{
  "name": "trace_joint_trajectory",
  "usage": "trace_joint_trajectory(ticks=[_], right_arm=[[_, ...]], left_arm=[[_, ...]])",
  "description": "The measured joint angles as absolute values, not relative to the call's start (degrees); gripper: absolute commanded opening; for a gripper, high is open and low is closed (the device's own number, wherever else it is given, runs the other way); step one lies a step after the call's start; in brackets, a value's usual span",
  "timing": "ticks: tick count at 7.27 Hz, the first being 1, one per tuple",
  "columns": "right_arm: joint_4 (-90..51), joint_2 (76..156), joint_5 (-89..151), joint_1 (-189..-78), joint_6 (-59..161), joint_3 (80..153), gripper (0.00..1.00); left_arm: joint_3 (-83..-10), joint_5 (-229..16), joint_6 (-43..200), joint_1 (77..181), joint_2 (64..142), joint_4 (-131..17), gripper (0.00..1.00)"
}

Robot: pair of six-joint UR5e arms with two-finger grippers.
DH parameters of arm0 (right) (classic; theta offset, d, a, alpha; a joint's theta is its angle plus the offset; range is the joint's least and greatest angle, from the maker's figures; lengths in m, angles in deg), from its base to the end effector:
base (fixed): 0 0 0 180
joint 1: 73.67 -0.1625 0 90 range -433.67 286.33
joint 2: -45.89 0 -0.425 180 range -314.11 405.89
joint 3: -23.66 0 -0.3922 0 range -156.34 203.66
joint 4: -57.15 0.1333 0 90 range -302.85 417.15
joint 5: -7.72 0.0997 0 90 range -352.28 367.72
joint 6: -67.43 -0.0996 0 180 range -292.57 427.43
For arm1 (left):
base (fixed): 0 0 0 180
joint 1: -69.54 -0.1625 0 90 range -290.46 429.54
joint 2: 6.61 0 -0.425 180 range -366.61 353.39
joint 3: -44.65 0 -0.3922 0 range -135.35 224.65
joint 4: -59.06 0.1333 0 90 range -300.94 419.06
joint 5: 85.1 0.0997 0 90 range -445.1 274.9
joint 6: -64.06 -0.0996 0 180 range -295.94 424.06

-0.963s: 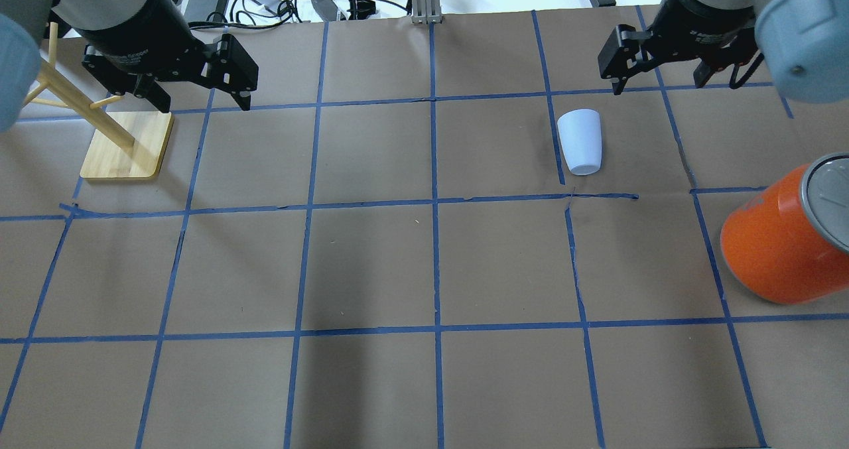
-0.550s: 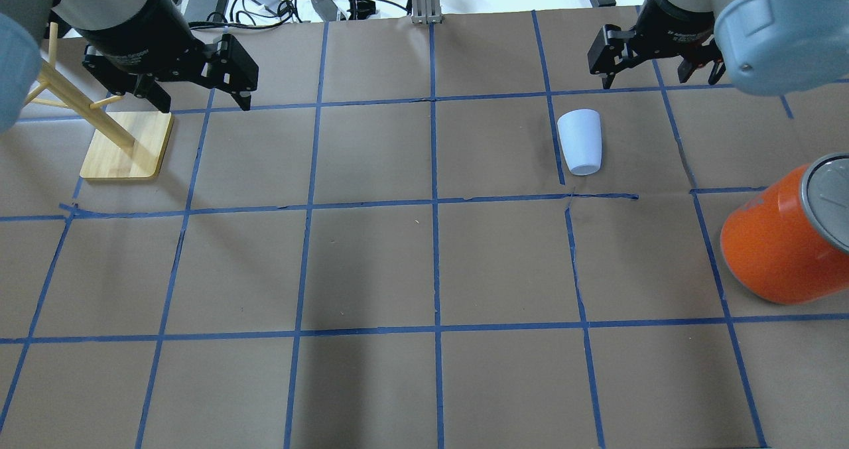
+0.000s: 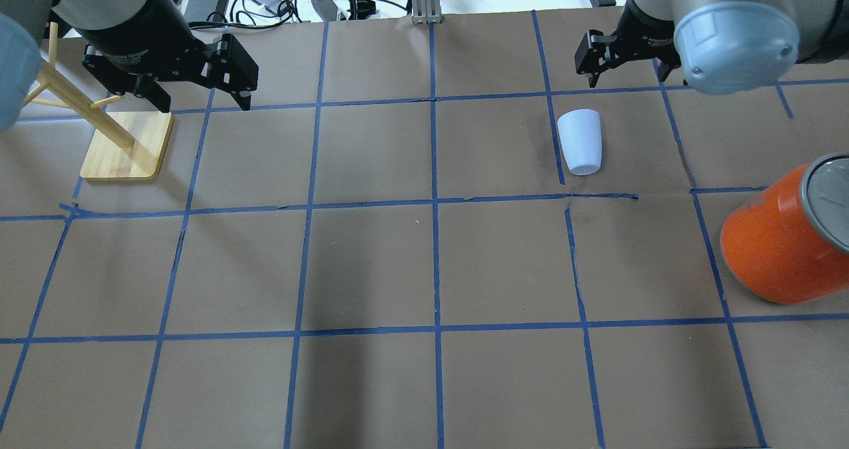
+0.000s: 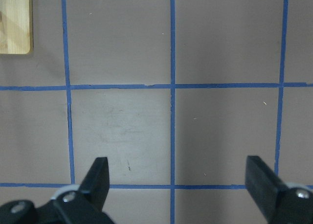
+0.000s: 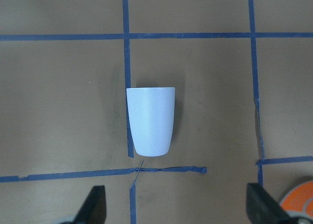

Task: Flip cup
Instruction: 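Move the right gripper over the white cup and lower toward it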

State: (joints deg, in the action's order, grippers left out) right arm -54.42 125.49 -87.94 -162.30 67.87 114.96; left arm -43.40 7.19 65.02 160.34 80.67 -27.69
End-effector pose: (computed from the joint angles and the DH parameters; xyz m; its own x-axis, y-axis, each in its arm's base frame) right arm 0.1097 -0.5788 0.4204 -0.9946 0.0331 0.0985 0.0159 0.9852 -0.1707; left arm -0.1361 -0.4813 0.5341 -0.9993 -0.0081 -0.0373 -0.0029 0.9904 -0.1384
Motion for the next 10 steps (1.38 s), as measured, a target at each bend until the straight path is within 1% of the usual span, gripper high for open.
trace_joint_trajectory(ticks=[7, 10], right_arm=[[-61.7, 120.3, -87.3, -161.3, 68.0, 115.3, 1.0], [-63.0, 119.4, -87.2, -161.3, 68.1, 115.3, 1.0]], left_arm=[[-43.4, 7.2, 65.0, 160.3, 80.7, -27.7, 1.0], [-43.4, 7.2, 65.0, 160.2, 80.7, -27.7, 1.0]])
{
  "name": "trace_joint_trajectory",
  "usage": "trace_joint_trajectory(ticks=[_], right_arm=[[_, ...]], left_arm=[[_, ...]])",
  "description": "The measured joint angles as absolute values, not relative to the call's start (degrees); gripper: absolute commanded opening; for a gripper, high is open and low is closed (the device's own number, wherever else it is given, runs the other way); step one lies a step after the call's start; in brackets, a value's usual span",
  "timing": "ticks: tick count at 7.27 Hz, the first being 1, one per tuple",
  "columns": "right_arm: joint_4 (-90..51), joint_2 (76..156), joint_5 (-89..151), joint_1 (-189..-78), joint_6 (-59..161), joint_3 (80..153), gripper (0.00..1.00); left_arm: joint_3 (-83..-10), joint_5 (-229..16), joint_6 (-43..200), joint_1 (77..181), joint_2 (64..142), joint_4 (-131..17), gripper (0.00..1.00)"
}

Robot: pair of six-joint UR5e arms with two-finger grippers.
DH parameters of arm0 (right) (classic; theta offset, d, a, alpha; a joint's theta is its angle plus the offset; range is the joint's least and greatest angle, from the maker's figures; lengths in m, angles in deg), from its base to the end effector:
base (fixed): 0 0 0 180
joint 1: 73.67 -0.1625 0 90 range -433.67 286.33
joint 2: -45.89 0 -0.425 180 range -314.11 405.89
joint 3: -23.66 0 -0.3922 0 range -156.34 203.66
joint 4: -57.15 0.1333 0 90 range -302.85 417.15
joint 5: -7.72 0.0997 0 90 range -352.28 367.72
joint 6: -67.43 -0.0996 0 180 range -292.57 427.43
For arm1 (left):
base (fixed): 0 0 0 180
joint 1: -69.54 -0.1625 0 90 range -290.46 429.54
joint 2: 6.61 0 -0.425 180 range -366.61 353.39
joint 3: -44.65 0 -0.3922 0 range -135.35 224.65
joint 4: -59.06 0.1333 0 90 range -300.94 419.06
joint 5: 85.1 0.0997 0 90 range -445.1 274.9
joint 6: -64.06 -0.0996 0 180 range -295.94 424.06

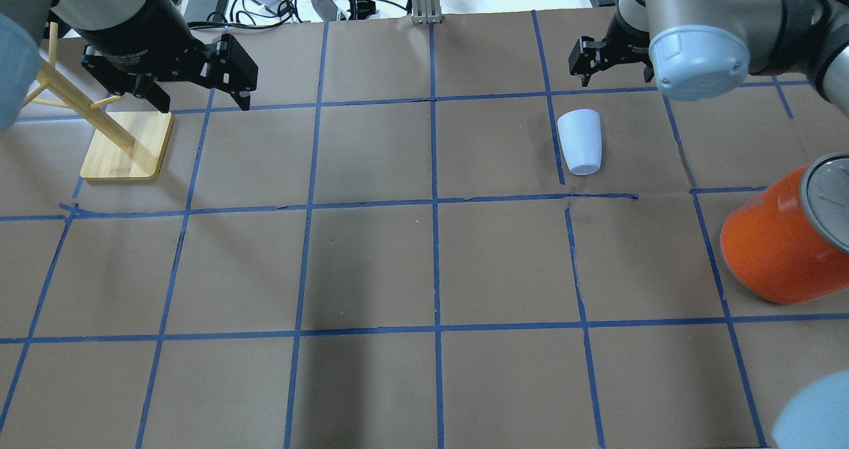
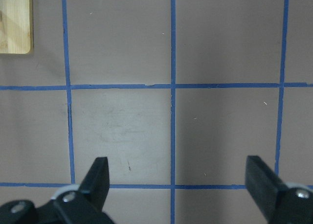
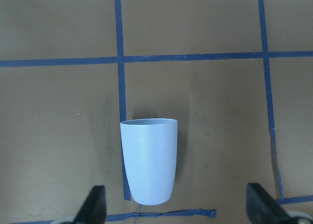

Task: Flip cup
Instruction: 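Move the right gripper over the white cup and lower toward it, then lower the right gripper around the white cup's rim and close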

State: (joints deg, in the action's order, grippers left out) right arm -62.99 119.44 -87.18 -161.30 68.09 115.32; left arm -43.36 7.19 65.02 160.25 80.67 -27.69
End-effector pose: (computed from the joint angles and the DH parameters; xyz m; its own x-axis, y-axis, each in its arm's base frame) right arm 0.0994 -0.6160 0.3719 -0.9952 0.0477 0.0859 0.0290 0.9778 -0.2074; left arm -0.1353 -0.4816 0.5345 -0.9993 -0.0097 -0.0372 -0.0045 0.9903 -0.1391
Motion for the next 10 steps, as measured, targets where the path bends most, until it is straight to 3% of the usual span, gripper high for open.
trace_joint_trajectory(ticks=[10], right_arm=[[-70.3, 114.9, -87.0, -161.5, 68.6, 118.6, 1.0]], left_arm=[[-43.4, 7.2, 64.8, 160.3, 80.7, -27.7, 1.0]])
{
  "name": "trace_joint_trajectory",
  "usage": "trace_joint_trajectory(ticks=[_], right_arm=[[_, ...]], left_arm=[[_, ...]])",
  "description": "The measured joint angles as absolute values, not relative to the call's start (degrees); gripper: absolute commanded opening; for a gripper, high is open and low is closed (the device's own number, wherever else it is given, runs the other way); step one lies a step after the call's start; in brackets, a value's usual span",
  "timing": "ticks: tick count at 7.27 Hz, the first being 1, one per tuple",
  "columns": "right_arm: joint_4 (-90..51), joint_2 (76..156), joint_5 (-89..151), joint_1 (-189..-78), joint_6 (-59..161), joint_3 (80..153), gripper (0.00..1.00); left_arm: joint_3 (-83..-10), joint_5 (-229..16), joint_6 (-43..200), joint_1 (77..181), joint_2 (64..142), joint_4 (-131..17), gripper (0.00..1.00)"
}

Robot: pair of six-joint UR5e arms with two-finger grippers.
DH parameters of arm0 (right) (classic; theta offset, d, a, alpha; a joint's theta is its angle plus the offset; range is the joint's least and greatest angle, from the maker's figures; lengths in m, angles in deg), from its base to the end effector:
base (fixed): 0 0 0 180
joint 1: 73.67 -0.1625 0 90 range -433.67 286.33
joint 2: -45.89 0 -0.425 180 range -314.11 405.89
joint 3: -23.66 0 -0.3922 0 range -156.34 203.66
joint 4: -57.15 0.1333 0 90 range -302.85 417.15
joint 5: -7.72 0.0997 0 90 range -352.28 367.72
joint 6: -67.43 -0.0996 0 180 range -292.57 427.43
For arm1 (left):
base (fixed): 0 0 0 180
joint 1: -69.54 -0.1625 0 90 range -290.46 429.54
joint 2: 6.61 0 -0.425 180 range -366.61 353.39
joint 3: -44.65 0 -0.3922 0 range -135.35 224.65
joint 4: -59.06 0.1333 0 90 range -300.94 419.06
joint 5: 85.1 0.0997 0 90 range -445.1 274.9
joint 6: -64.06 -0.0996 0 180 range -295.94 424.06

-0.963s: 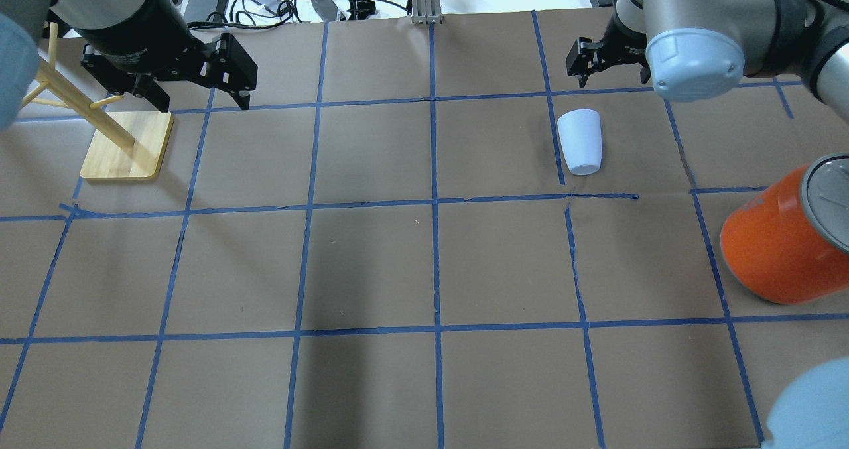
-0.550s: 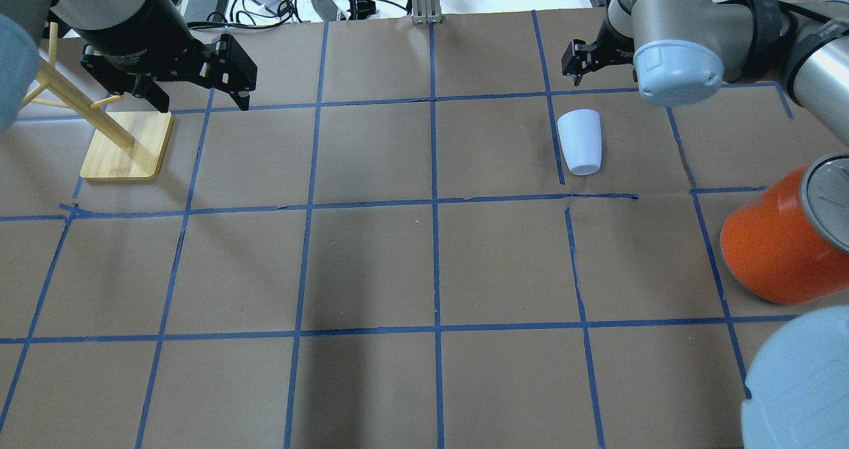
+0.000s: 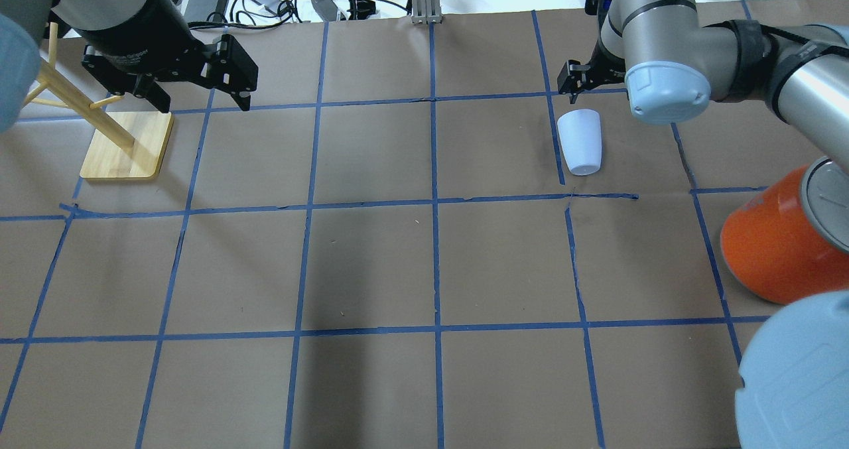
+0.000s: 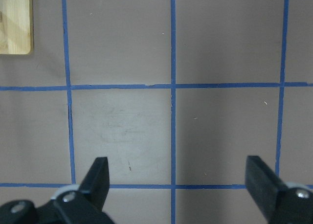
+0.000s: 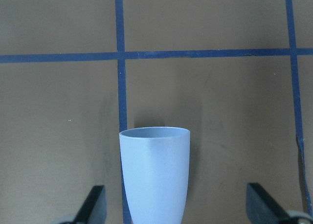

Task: Flip cup
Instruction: 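Lower the right gripper around the white cup's rim and close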

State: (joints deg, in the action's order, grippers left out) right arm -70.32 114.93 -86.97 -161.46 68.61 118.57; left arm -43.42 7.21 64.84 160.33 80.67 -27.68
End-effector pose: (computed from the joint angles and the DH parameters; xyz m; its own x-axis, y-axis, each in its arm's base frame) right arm 0.1011 -0.6269 0.3111 -0.9958 0.0347 0.0842 0.0173 0.9798 -0.1994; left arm -0.1359 -0.4814 0.5340 -0.9993 -0.0053 -0.0380 0.0001 0.9904 -0.1381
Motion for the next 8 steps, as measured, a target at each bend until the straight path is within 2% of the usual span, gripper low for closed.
trace_joint_trajectory(ticks=[8], right_arm=[[-75.8, 111.3, -87.0, -161.8, 68.7, 120.0, 1.0]], left_arm=[[-43.3, 7.2, 64.8, 160.2, 80.7, -27.6, 1.0]])
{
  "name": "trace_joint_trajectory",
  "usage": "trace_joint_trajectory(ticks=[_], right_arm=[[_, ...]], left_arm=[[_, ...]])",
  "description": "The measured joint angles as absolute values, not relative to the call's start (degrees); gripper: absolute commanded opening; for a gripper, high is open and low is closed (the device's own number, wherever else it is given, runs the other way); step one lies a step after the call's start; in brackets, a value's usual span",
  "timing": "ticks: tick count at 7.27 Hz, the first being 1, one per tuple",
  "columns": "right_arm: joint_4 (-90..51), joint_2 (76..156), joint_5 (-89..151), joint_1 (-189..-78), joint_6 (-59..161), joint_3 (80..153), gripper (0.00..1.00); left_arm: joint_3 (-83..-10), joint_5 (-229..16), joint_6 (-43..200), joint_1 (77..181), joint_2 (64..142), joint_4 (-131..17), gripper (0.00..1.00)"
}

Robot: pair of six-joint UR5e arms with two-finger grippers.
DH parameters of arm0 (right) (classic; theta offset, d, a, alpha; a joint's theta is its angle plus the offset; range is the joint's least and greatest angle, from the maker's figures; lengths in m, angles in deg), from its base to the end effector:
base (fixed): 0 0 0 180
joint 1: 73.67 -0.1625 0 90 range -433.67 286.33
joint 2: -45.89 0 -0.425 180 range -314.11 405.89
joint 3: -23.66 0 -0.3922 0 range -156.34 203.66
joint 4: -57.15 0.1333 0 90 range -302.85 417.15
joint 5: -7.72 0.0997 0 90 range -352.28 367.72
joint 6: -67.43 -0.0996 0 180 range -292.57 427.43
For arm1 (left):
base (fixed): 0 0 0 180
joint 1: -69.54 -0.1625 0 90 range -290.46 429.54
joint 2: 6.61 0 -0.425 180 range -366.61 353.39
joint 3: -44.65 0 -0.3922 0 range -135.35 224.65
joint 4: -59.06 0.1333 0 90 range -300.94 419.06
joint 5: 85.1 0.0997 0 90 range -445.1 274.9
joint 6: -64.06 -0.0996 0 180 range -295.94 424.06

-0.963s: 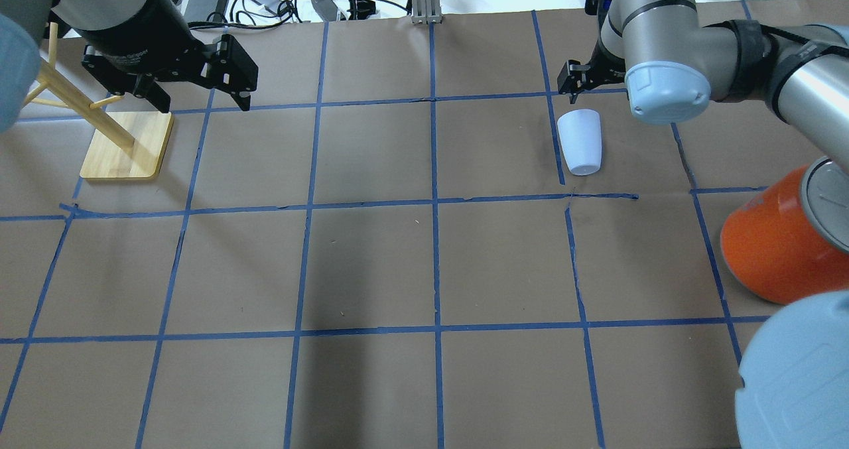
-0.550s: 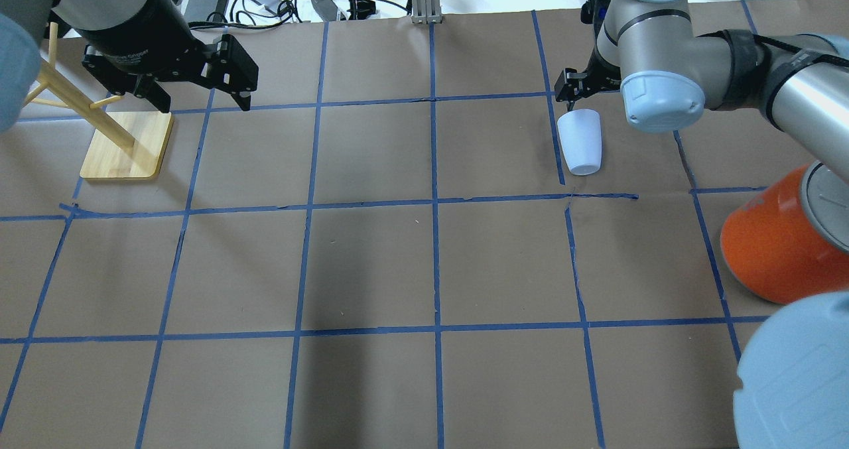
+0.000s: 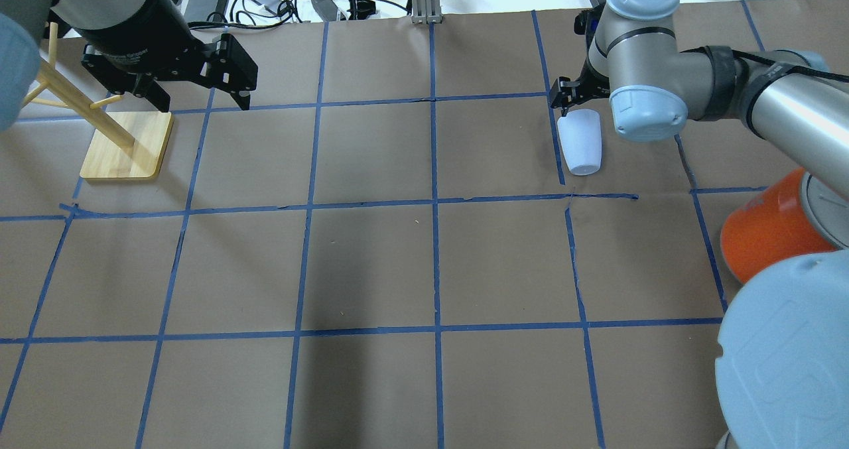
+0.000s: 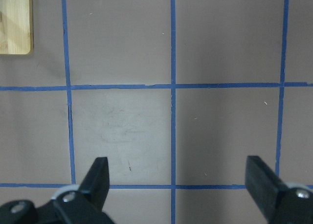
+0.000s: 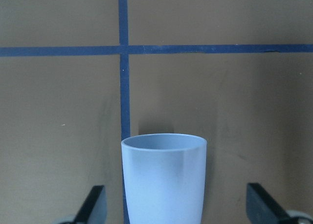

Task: Flip cup
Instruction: 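Lower the right gripper around the white cup's rim and close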

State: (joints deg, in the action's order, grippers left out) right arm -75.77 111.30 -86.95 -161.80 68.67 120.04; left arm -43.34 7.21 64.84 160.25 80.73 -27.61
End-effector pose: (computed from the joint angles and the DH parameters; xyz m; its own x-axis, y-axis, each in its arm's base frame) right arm 0.1045 -0.6350 0.2707 -0.9961 0.0282 0.0841 0.0104 0.9786 -0.2053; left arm -0.1353 -0.4821 0.5343 -0.9993 -0.0067 -0.0380 -0.0013 0.9902 -0.1397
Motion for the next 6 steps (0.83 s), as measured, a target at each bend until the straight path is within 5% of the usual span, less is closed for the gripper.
trace_joint_trajectory(ticks=[6], right_arm=[[-81.7, 109.4, -87.1, -161.8, 68.9, 123.9, 1.0]], left_arm=[[-43.4, 7.3, 64.7, 160.1, 80.7, -27.7, 1.0]])
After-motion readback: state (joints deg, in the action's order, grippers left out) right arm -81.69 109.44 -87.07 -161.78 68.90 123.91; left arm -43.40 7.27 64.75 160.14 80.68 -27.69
